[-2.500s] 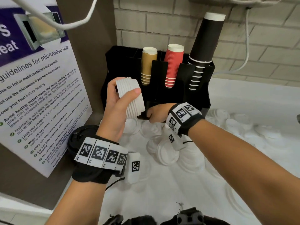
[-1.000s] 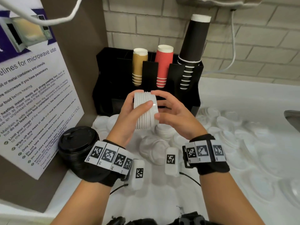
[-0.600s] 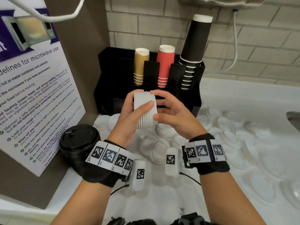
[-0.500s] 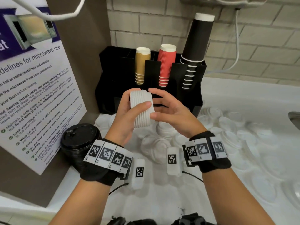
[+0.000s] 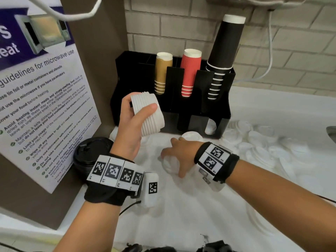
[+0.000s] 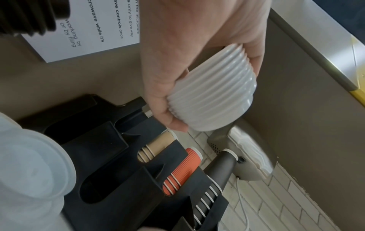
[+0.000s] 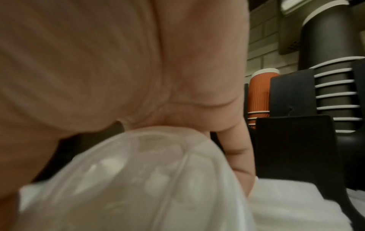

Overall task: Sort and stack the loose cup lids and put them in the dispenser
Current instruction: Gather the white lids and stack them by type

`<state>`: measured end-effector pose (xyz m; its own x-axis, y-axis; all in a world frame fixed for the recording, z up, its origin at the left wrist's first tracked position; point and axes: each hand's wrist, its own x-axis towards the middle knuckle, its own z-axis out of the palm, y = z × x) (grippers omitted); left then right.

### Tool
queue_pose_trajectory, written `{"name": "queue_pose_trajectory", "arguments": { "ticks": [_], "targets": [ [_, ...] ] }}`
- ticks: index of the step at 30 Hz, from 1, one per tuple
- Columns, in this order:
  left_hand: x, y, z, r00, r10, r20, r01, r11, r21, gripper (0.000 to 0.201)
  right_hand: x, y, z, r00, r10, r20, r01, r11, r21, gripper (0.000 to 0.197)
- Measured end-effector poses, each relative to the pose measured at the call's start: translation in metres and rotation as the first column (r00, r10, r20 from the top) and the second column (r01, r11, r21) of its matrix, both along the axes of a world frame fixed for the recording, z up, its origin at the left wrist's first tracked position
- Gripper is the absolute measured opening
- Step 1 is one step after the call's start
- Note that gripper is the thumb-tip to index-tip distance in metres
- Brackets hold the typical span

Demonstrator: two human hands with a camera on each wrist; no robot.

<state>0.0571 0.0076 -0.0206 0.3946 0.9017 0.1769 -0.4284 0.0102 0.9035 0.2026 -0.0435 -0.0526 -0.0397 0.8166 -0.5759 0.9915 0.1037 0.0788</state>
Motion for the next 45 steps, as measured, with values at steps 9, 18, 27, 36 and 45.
{"name": "queue_pose_trajectory", "arguments": {
  "ticks": [9, 18, 27, 36, 45],
  "targets": [
    [-0.001, 0.003, 0.004, 0.999, 0.002, 0.033, -0.001, 1.0, -0.02, 0.045, -0.009, 0.035, 0.022, 0.982, -0.053, -0.18, 0.074, 0.991, 0.114, 0.076],
    [0.002, 0.001, 0.005, 1.0, -0.002, 0.023, 0.002, 1.0, -0.015, 0.05, 0.0, 0.028, 0.029, 0.996, -0.047, -0.077, 0.06, 0.981, 0.183, 0.024],
    [0.004, 0.0, 0.006, 1.0, -0.005, 0.001, 0.005, 1.0, -0.019, 0.049, 0.013, 0.009, 0.01, 0.999, -0.032, 0.001, 0.032, 0.996, 0.087, 0.061],
    [0.002, -0.003, 0.005, 1.0, 0.022, 0.0, -0.022, 1.0, -0.007, 0.045, 0.014, 0.006, 0.004, 0.995, -0.067, -0.074, 0.067, 0.998, -0.005, 0.097],
    [0.006, -0.006, 0.005, 1.0, 0.016, 0.009, -0.016, 1.0, 0.0, 0.045, 0.013, -0.005, 0.01, 0.999, -0.051, -0.012, 0.048, 0.985, -0.164, 0.122]
  ]
}}
